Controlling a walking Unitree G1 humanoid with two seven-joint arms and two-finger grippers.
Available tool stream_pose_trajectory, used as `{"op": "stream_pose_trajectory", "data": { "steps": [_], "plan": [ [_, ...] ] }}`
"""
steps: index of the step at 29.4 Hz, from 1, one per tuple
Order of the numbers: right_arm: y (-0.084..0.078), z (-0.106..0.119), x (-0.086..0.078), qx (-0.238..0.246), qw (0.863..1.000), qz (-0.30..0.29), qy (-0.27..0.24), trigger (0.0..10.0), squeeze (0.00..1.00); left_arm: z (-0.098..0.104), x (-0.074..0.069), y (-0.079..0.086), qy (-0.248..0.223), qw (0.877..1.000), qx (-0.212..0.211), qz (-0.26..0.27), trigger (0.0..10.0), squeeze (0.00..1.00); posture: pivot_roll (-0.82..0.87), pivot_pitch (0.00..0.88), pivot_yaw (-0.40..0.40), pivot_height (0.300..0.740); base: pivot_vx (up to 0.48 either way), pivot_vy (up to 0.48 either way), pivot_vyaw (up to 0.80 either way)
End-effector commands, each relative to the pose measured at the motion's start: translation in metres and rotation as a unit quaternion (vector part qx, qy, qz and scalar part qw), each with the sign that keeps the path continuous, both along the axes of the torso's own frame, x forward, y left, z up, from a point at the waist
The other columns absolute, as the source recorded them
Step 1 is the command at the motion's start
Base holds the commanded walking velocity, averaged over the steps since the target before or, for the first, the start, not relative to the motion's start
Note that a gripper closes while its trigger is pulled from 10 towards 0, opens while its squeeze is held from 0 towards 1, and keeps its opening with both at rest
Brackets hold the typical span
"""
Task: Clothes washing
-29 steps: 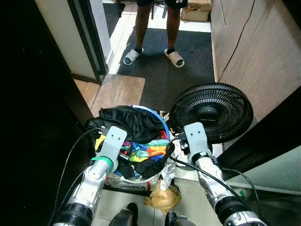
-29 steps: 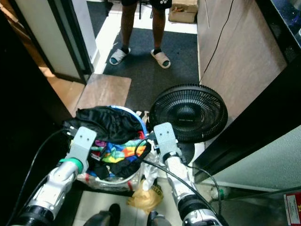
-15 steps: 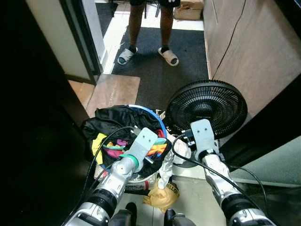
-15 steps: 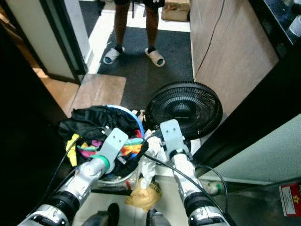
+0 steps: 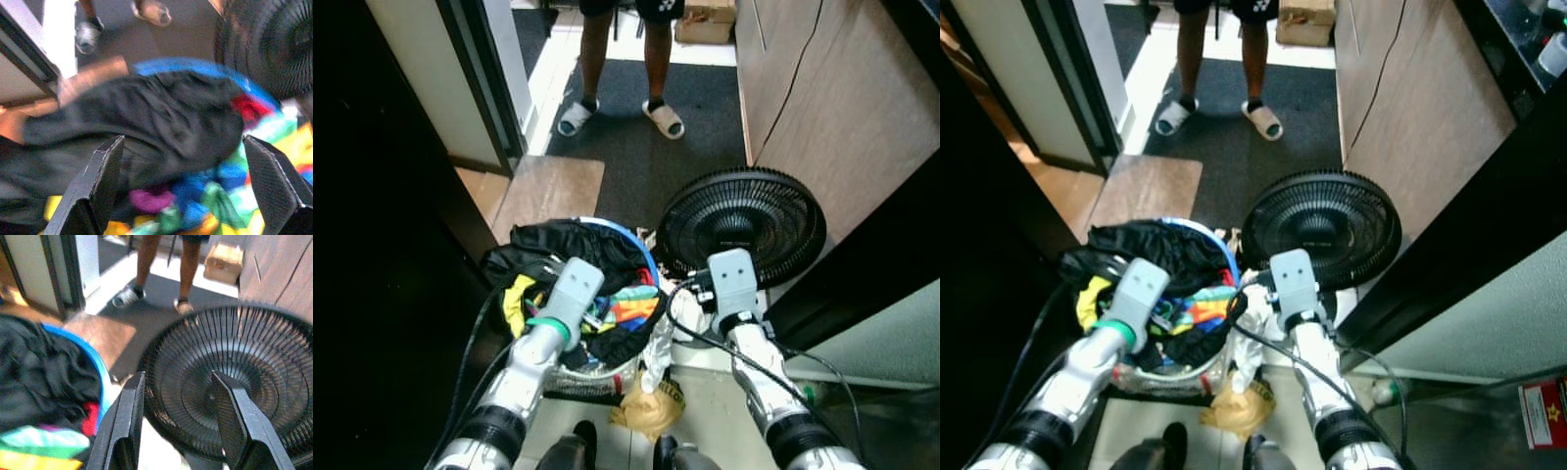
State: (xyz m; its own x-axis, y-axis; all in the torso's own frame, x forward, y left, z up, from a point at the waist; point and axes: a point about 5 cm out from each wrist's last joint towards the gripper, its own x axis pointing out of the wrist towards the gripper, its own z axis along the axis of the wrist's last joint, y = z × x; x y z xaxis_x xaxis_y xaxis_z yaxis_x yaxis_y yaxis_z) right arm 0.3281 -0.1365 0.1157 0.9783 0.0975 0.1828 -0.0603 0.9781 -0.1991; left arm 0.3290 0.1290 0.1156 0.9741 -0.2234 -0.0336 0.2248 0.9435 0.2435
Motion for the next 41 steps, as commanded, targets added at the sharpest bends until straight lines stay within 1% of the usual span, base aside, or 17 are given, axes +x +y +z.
{"op": "stream_pose_trajectory", "data": {
  "steps": [1, 2, 5, 6, 8, 9, 10, 11, 12, 13, 16, 18, 22, 26, 29, 34, 41],
  "plan": [
    [0.002, -0.001, -0.002, 0.007, 1.000, 0.004, 0.005, 10.0, 0.00, 0.003, -0.002, 0.003, 0.002, 1.000, -0.012, 0.001, 10.0, 0.00, 0.07, 0.147, 0.051, 0.740, 0.000, 0.000, 0.00],
    [0.006, 0.004, -0.008, 0.019, 1.000, 0.014, -0.007, 10.0, 0.00, 0.014, -0.007, 0.008, -0.017, 1.000, -0.022, 0.004, 10.0, 0.00, 0.07, 0.134, 0.047, 0.740, 0.000, 0.000, 0.00],
    [0.006, 0.004, -0.008, 0.019, 1.000, 0.014, -0.007, 10.0, 0.00, 0.014, -0.007, 0.008, -0.017, 1.000, -0.022, 0.004, 10.0, 0.00, 0.07, 0.134, 0.047, 0.740, 0.000, 0.000, 0.00],
    [0.013, 0.005, -0.014, 0.027, 0.999, 0.029, -0.010, 10.0, 0.00, 0.019, -0.011, 0.013, -0.027, 0.999, -0.026, 0.012, 10.0, 0.00, 0.08, 0.105, 0.036, 0.740, 0.000, 0.000, 0.00],
    [0.013, 0.005, -0.014, 0.027, 0.999, 0.029, -0.010, 10.0, 0.00, 0.019, -0.011, 0.013, -0.027, 0.999, -0.026, 0.012, 10.0, 0.00, 0.08, 0.105, 0.036, 0.740, 0.000, 0.000, 0.00],
    [0.023, -0.003, -0.017, 0.037, 0.998, 0.046, 0.004, 10.0, 0.00, 0.013, -0.011, 0.018, -0.021, 0.998, -0.038, 0.036, 10.0, 0.00, 0.08, 0.031, 0.003, 0.740, 0.000, 0.000, 0.00],
    [0.023, -0.003, -0.017, 0.037, 0.998, 0.046, 0.004, 10.0, 0.00, 0.013, -0.011, 0.018, -0.021, 0.998, -0.038, 0.036, 10.0, 0.00, 0.08, 0.031, 0.003, 0.740, 0.000, 0.000, 0.00],
    [0.031, -0.007, -0.016, 0.046, 0.997, 0.061, 0.012, 10.0, 0.00, 0.007, -0.009, 0.020, -0.017, 0.997, -0.049, 0.054, 10.0, 0.00, 0.08, 0.008, -0.010, 0.740, 0.000, 0.000, 0.00],
    [0.031, -0.007, -0.016, 0.046, 0.997, 0.061, 0.012, 10.0, 0.00, 0.007, -0.009, 0.020, -0.017, 0.997, -0.049, 0.054, 10.0, 0.00, 0.08, 0.008, -0.010, 0.740, 0.000, 0.000, 0.00],
    [0.040, -0.006, -0.011, 0.055, 0.995, 0.077, 0.017, 10.0, 0.00, 0.003, -0.004, 0.020, -0.014, 0.995, -0.062, 0.075, 10.0, 0.00, 0.09, 0.000, -0.027, 0.740, 0.000, 0.000, 0.00],
    [0.042, -0.003, -0.008, 0.056, 0.995, 0.080, 0.014, 10.0, 0.00, 0.004, -0.002, 0.019, -0.017, 0.995, -0.065, 0.078, 10.0, 0.00, 0.09, 0.000, -0.027, 0.740, 0.000, 0.000, 0.00],
    [0.043, 0.003, -0.005, 0.062, 0.994, 0.086, 0.012, 10.0, 0.00, 0.009, -0.001, 0.020, -0.017, 0.994, -0.066, 0.084, 10.0, 0.00, 0.10, 0.000, -0.033, 0.740, 0.000, 0.000, 0.00],
    [0.042, 0.009, -0.004, 0.067, 0.994, 0.088, 0.016, 10.0, 0.00, 0.015, -0.003, 0.021, -0.015, 0.993, -0.075, 0.088, 10.0, 0.00, 0.11, 0.000, -0.042, 0.740, 0.000, 0.000, 0.00],
    [0.042, 0.009, -0.003, 0.066, 0.994, 0.087, 0.017, 10.0, 0.00, 0.014, -0.004, 0.021, -0.014, 0.993, -0.072, 0.088, 10.0, 0.00, 0.11, 0.000, -0.042, 0.740, 0.000, 0.000, 0.00],
    [0.042, 0.007, -0.002, 0.063, 0.994, 0.089, 0.016, 10.0, 0.00, 0.013, -0.002, 0.019, -0.015, 0.993, -0.082, 0.086, 10.0, 0.00, 0.11, 0.000, -0.039, 0.740, 0.000, 0.000, 0.00],
    [0.042, 0.006, -0.002, 0.058, 0.994, 0.089, 0.016, 10.0, 0.00, 0.012, -0.001, 0.018, -0.016, 0.993, -0.080, 0.085, 10.0, 0.00, 0.11, 0.000, -0.038, 0.740, 0.000, 0.000, 0.00],
    [0.034, 0.008, -0.001, 0.049, 0.996, 0.078, 0.014, 10.0, 0.00, 0.011, 0.000, 0.014, -0.010, 0.994, -0.077, 0.080, 10.0, 0.00, 0.09, 0.000, -0.033, 0.740, 0.000, 0.000, 0.00]
  ]
}}
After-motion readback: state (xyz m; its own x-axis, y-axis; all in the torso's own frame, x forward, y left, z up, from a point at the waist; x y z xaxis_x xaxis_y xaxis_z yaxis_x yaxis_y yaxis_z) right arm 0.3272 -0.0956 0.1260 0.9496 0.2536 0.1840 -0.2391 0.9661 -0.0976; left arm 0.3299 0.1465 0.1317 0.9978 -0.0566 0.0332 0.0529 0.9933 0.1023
